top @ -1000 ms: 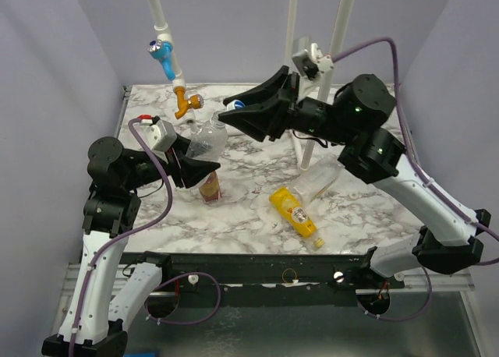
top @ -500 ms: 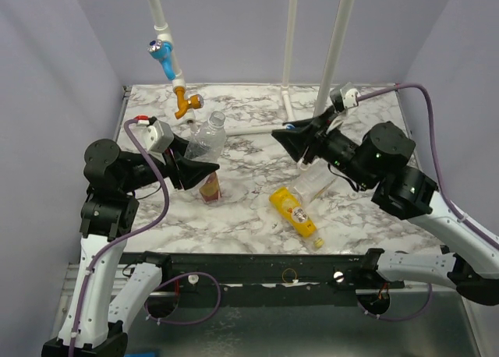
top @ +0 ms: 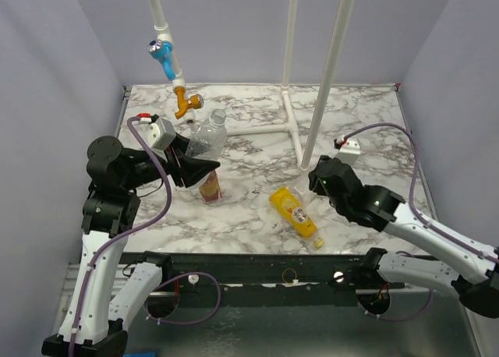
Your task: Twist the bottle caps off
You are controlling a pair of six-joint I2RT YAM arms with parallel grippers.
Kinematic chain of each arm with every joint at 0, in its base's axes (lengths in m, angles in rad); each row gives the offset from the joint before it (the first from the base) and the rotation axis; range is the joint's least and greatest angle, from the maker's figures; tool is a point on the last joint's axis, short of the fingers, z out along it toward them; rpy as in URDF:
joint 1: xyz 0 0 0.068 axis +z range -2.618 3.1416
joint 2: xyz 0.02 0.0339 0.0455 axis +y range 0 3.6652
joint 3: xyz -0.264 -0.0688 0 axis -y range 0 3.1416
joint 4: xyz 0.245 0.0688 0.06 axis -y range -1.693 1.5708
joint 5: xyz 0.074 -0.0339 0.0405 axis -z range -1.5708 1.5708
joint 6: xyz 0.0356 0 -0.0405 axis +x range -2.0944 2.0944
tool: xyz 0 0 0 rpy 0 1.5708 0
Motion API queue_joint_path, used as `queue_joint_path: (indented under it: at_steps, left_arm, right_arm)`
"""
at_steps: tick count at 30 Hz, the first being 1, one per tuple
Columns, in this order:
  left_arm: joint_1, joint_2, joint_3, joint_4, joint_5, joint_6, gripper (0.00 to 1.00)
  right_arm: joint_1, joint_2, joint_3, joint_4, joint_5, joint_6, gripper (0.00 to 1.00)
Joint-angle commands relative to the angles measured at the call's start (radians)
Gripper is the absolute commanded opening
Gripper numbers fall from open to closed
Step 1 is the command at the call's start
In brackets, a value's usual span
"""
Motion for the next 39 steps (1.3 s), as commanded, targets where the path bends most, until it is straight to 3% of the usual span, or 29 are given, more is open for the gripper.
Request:
queue_joint_path:
  at_steps: [1, 7, 18, 25, 29, 31, 36, 39]
  left_arm:
    - [0.003, -0.007, 0.014, 0.001, -0.023, 0.010, 0.00]
    - [0.003, -0.011, 0.016, 0.001, -0.027, 0.007, 0.00]
    - [0.003, -0.012, 0.013, 0.001, -0.026, 0.005, 0.00]
    - [0.003, -0.019, 0.007, 0.001, -0.025, 0.007, 0.00]
    - [0.003, -0.022, 0.005, 0.001, -0.025, 0.010, 0.00]
    - [0.003, -0.023, 0.004, 0.001, -0.024, 0.009, 0.00]
    - [0.003, -0.023, 0.003, 0.001, -0.020, 0.007, 0.00]
    - [0.003, -0.022, 0.002, 0.001, -0.017, 0.003, 0.00]
  right_arm:
    - [-0.146, 0.069, -0.133, -0.023, -0.027, 0.161, 0.20]
    - [-0.280, 0.016, -0.302, 0.156, -0.122, 0.162, 0.19]
    - [-0.365, 0.178, -0.451, 0.250, -0.160, 0.309, 0.23]
    - [-0.367, 0.230, -0.451, 0.228, -0.154, 0.390, 0.59]
    - [-0.366, 0.214, -0.438, 0.203, -0.150, 0.391, 0.72]
    - [-0.366, 0.186, -0.422, 0.177, -0.146, 0.388, 0.73]
    - [-0.366, 0.068, -0.307, 0.131, -0.174, 0.251, 0.73]
    - [-0.366, -0.019, -0.185, 0.201, -0.340, 0.010, 0.73]
